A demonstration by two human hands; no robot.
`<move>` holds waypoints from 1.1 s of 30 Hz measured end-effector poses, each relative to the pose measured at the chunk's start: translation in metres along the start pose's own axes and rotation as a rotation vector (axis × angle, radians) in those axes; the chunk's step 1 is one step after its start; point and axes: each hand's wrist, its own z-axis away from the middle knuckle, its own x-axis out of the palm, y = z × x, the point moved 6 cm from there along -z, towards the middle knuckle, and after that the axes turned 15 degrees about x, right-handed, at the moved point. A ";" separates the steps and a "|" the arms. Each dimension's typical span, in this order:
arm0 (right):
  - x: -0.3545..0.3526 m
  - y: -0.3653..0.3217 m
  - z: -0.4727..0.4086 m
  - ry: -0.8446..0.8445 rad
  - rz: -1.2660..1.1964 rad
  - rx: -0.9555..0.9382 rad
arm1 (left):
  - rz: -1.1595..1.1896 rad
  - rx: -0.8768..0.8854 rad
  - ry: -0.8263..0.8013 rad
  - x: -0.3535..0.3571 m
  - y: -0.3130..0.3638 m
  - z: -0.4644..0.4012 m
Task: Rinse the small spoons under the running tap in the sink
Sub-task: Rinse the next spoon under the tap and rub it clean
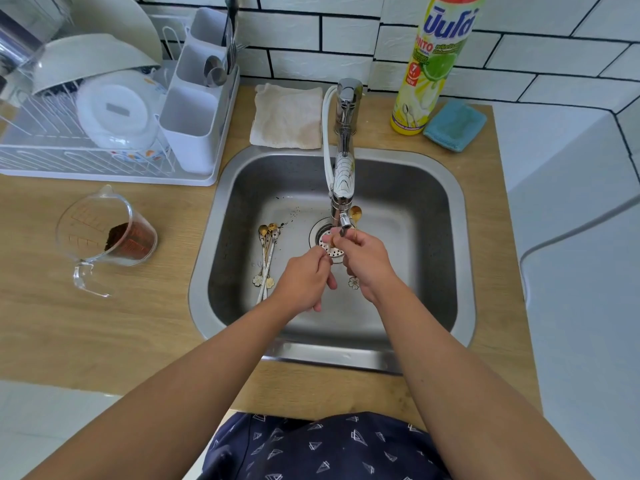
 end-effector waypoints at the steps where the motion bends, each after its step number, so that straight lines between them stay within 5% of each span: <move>1: 0.000 0.000 0.000 -0.010 -0.001 0.000 | -0.010 0.000 0.000 -0.001 0.000 0.000; 8: -0.001 0.003 -0.002 0.046 0.074 0.016 | 0.038 -0.024 -0.006 -0.002 -0.003 0.000; 13: -0.002 0.008 -0.001 -0.139 -0.085 0.070 | 0.753 -0.224 -0.028 0.003 -0.009 0.005; 18: -0.008 0.009 -0.004 -0.014 0.004 0.094 | 0.402 -0.146 -0.072 -0.002 -0.011 0.008; 33: 0.002 0.002 -0.003 -0.099 0.052 -0.004 | 0.682 -0.210 -0.068 0.000 -0.013 0.008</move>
